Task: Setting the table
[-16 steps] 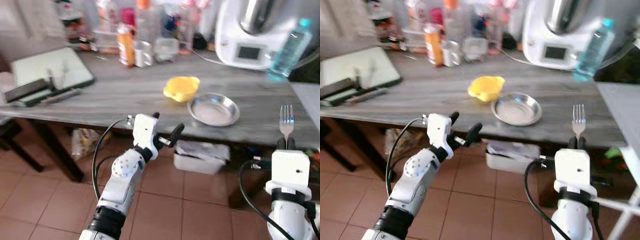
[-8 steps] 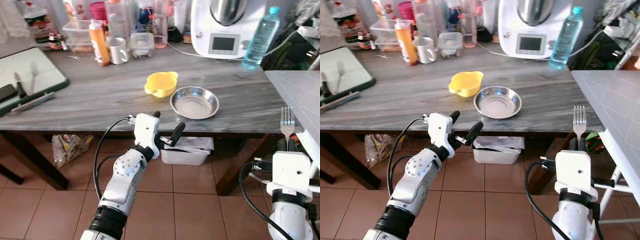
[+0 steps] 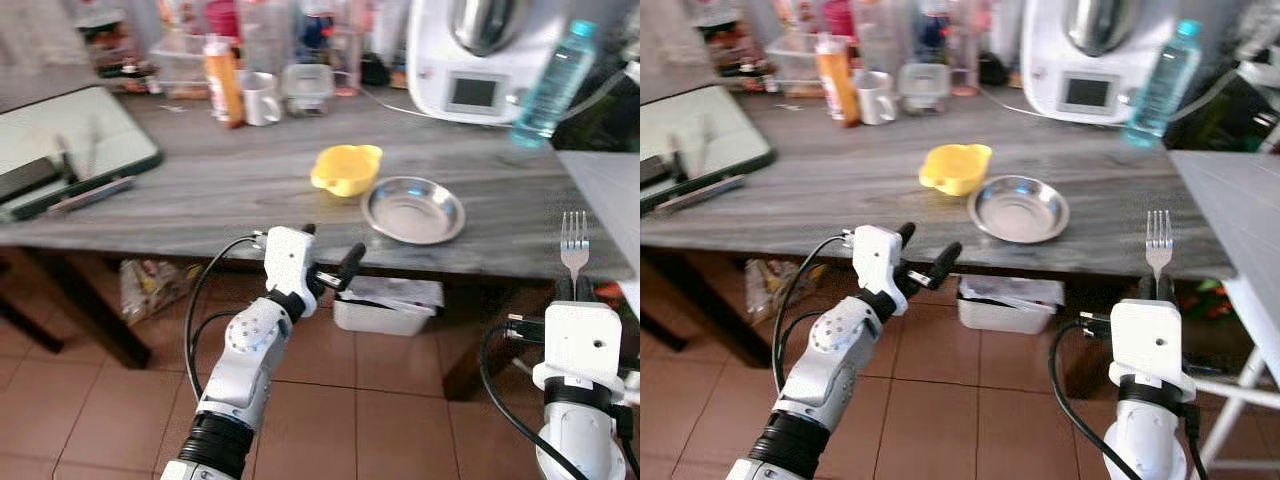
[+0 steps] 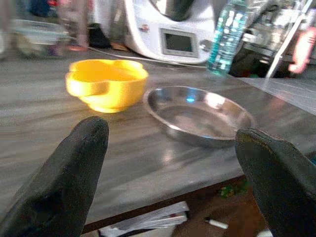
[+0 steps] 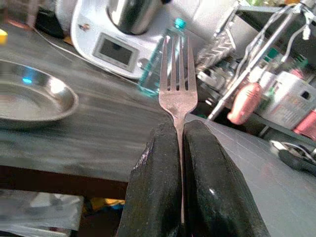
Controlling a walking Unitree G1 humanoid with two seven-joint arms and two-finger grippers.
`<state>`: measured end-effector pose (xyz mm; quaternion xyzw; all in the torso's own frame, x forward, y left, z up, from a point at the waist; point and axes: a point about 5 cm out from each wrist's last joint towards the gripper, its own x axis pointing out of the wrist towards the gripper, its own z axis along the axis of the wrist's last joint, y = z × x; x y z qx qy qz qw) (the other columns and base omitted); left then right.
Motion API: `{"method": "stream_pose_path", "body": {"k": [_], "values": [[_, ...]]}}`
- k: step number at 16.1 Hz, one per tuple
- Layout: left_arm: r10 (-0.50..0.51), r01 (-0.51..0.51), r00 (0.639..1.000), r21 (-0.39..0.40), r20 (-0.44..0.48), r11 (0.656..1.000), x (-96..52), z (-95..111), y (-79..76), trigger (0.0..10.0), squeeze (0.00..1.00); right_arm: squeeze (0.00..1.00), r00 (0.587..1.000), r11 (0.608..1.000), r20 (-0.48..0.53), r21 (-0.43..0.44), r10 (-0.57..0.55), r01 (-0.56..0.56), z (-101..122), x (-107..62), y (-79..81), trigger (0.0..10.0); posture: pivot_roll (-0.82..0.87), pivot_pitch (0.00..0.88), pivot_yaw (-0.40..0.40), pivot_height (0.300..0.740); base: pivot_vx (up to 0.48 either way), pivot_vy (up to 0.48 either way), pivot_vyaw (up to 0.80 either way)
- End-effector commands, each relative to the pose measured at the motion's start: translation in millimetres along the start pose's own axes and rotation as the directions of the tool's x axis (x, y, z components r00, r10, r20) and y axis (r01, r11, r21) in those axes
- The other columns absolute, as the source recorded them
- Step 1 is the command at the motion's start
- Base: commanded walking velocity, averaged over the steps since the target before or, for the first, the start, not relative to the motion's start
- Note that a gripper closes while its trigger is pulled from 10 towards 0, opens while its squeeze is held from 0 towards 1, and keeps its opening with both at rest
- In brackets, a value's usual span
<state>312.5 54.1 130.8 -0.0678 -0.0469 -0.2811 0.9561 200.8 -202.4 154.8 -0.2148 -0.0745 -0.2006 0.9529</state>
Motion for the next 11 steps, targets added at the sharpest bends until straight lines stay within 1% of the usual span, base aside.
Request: {"method": "stream_pose_path", "body": {"k": [1, 3, 5, 7, 11], "values": [[-0.011, 0.011, 1.000, 0.005, 0.009, 1.000, 0.4, 3.4, -2.3, 10.0, 0.00, 0.00, 1.000, 1.000, 0.015, 0.008, -0.007, 0.007, 4.1, -0.5, -1.3, 10.0, -0.09, 0.092, 0.001, 0.740, 0.000, 0.000, 0.00], [0.018, -0.018, 0.999, 0.015, 0.030, 1.000, 3.5, 9.1, 1.5, 10.0, 0.00, 0.00, 1.000, 1.000, 0.022, 0.012, -0.011, 0.011, 5.7, 2.3, -1.6, 10.0, -0.09, 0.092, 0.002, 0.740, 0.000, 0.000, 0.00], [0.030, -0.030, 0.999, 0.025, 0.031, 0.999, 3.0, 9.0, 3.2, 10.0, 0.00, 0.00, 1.000, 1.000, 0.024, 0.012, -0.016, 0.016, 5.8, 3.9, -3.2, 10.0, -0.09, 0.094, 0.003, 0.740, 0.000, 0.000, 0.00], [0.021, -0.021, 0.999, 0.035, 0.026, 0.999, 1.5, 7.9, 2.2, 10.0, 0.00, 0.00, 0.999, 1.000, 0.029, 0.013, -0.022, 0.021, 6.9, 6.2, -4.9, 10.0, -0.09, 0.094, 0.003, 0.740, 0.000, 0.000, 0.00], [0.003, -0.004, 1.000, 0.029, 0.022, 1.000, 3.7, 8.2, -0.8, 10.0, 0.00, 0.00, 0.999, 0.999, 0.032, 0.006, -0.041, 0.041, 6.6, 8.7, -10.0, 10.0, -0.09, 0.094, 0.008, 0.740, 0.000, 0.000, 0.00]]}}
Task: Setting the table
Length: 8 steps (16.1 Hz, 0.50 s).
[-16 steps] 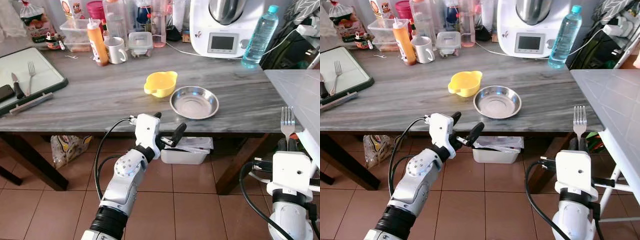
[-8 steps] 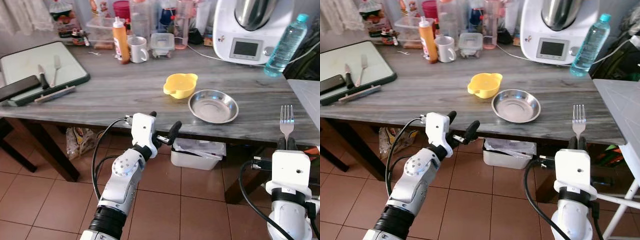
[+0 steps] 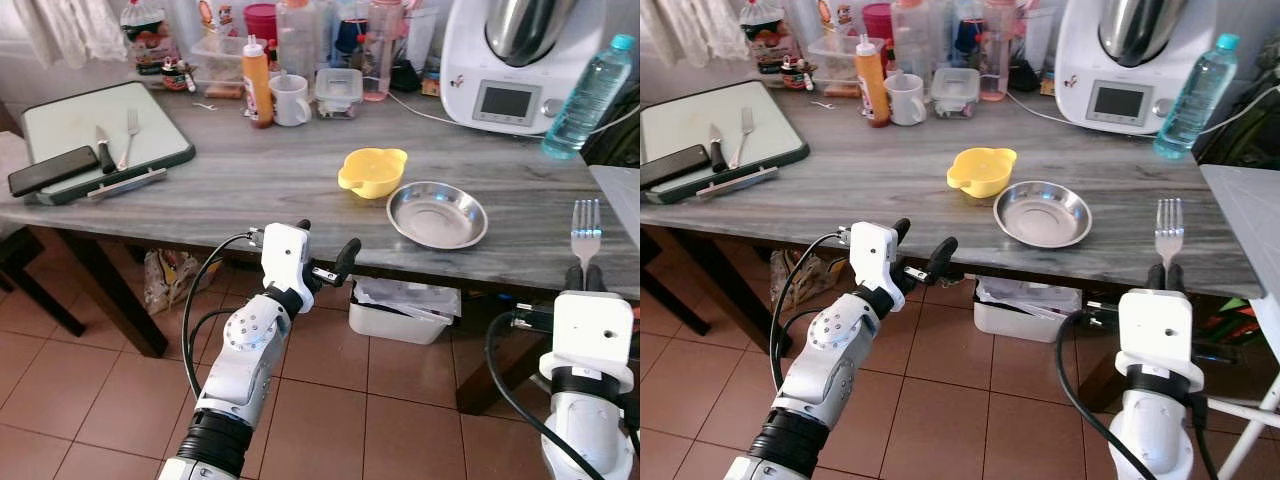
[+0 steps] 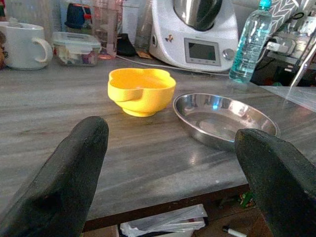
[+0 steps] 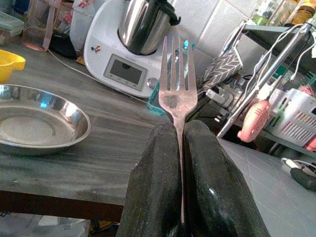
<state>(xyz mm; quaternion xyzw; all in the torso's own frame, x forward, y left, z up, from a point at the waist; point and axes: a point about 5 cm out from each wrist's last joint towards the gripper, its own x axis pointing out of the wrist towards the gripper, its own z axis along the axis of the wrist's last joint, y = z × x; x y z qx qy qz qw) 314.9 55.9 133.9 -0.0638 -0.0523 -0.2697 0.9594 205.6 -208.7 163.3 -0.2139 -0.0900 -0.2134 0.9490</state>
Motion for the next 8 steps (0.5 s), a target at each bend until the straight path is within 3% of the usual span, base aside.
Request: {"method": "stream_pose_path", "body": {"k": [1, 8], "values": [[-0.019, 0.019, 1.000, 0.016, 0.012, 1.000, 2.2, 4.9, -3.1, 10.0, 0.00, 0.00, 1.000, 1.000, 0.007, 0.001, -0.009, 0.009, 2.0, 0.3, -3.8, 10.0, -0.09, 0.093, 0.009, 0.740, 0.000, 0.000, 0.00], [-0.018, 0.018, 1.000, 0.011, 0.002, 1.000, 1.5, 2.8, -2.3, 10.0, 0.00, 0.00, 1.000, 1.000, 0.001, 0.008, -0.007, 0.007, 0.6, 0.6, -1.2, 10.0, -0.08, 0.089, 0.012, 0.740, 0.000, 0.000, 0.00]]}}
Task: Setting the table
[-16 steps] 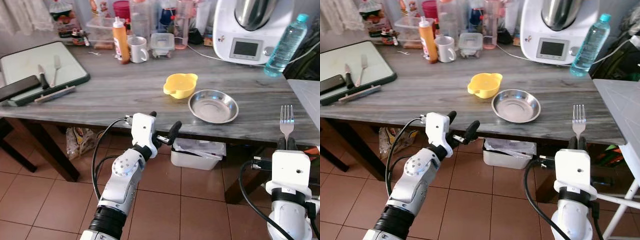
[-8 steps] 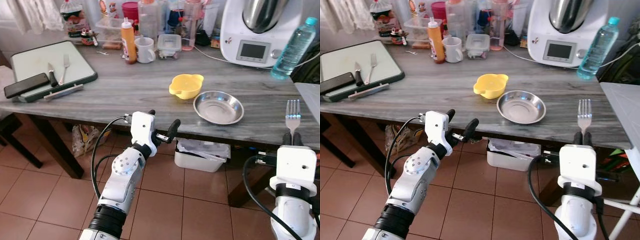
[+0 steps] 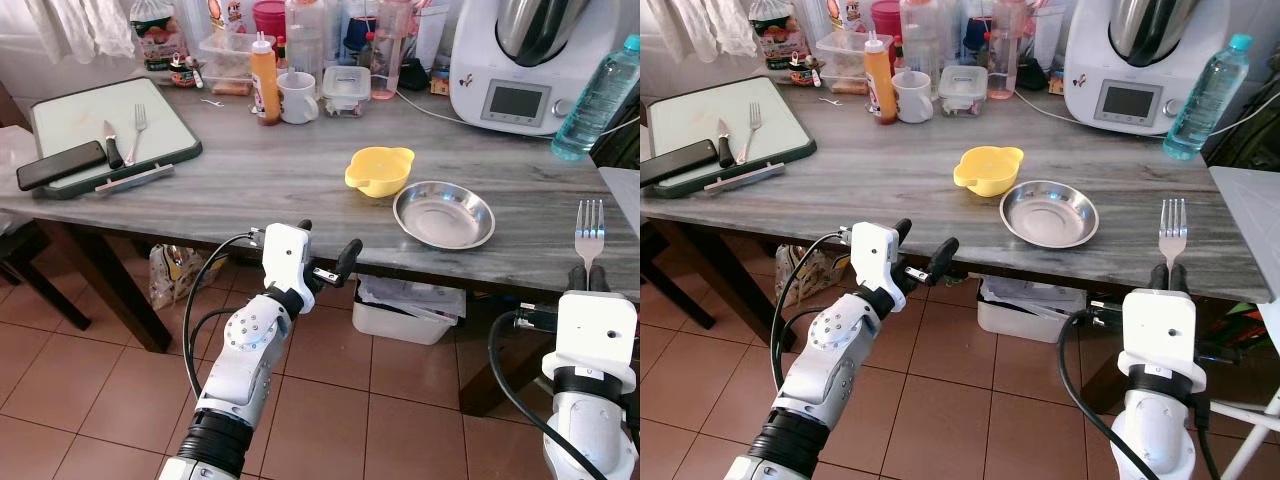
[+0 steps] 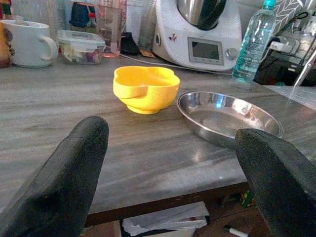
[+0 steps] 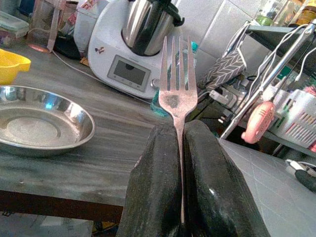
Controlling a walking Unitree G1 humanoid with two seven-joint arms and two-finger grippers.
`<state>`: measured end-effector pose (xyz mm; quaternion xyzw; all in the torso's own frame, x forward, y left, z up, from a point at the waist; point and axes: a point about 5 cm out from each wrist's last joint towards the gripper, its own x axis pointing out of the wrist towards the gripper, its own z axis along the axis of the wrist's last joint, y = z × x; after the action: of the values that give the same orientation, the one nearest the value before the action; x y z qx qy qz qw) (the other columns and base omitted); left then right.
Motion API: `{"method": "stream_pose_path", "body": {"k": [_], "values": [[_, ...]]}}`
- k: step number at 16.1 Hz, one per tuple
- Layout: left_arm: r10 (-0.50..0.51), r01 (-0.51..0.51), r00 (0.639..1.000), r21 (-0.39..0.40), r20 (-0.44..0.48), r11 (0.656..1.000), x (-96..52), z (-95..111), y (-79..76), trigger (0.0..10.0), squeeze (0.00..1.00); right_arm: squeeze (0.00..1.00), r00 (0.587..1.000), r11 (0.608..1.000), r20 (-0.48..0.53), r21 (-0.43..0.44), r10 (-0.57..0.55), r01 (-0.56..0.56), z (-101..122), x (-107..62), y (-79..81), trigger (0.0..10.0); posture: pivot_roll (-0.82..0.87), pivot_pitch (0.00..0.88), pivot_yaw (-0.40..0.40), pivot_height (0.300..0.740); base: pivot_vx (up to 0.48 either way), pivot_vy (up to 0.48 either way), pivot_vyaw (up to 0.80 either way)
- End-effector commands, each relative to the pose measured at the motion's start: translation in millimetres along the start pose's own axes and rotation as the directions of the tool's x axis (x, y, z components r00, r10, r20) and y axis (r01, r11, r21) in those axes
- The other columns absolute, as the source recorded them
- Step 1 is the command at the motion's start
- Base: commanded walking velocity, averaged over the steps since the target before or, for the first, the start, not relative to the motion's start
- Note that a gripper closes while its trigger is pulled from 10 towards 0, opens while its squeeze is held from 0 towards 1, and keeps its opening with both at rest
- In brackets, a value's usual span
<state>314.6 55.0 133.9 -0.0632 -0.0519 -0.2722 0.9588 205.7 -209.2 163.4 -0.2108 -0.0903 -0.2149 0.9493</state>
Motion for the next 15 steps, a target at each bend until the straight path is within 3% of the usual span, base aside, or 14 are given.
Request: {"method": "stream_pose_path", "body": {"k": [1, 7, 15], "values": [[-0.012, 0.012, 1.000, 0.015, 0.005, 1.000, 1.2, 3.2, -0.9, 10.0, 0.00, 0.00, 1.000, 1.000, 0.001, 0.002, -0.005, 0.005, 0.2, 0.2, -0.8, 10.0, -0.08, 0.089, 0.012, 0.740, 0.000, 0.000, 0.00], [-0.015, 0.015, 1.000, 0.014, 0.010, 1.000, 4.0, 4.6, -2.6, 10.0, 0.00, 0.00, 1.000, 1.000, 0.005, 0.000, -0.011, 0.011, 1.4, 1.4, -3.0, 10.0, -0.09, 0.088, 0.007, 0.740, 0.000, 0.000, 0.00], [0.001, -0.001, 1.000, 0.024, -0.005, 1.000, 1.2, 1.3, 2.1, 10.0, 0.00, 0.00, 1.000, 1.000, -0.015, -0.003, -0.010, 0.010, -2.0, 0.0, -6.5, 10.0, -0.08, 0.097, -0.005, 0.740, 0.000, -0.307, 0.00]]}}
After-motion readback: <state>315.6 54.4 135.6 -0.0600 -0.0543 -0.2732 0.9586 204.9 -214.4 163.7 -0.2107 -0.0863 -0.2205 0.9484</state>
